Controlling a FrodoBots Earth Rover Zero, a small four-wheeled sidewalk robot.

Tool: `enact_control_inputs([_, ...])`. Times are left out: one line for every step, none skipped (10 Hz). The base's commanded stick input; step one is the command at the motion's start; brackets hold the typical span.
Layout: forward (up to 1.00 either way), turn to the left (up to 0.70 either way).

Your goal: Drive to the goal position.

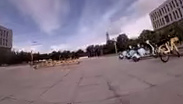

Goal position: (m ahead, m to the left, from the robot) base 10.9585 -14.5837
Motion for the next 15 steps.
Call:
enact_control_inputs([1.0, 0.0])
enact_control_inputs([1.0, 0.0])
enact_control_inputs([1.0, 0.0])
enact_control_inputs([1.0, 0.0])
enact_control_inputs([1.0, 0.0])
enact_control_inputs([1.0, 0.0])
enact_control_inputs([1.0, 0.0])
enact_control_inputs([1.0, 0.0])
enact_control_inputs([1.0, 0.0])
enact_control_inputs([1.0, 0.0])
enact_control_inputs([1.0, 0.0])
enact_control_inputs([1.0, 0.0])
enact_control_inputs([1.0, -0.06])
enact_control_inputs([1.0, -0.27])
enact_control_inputs([1.0, 0.0])
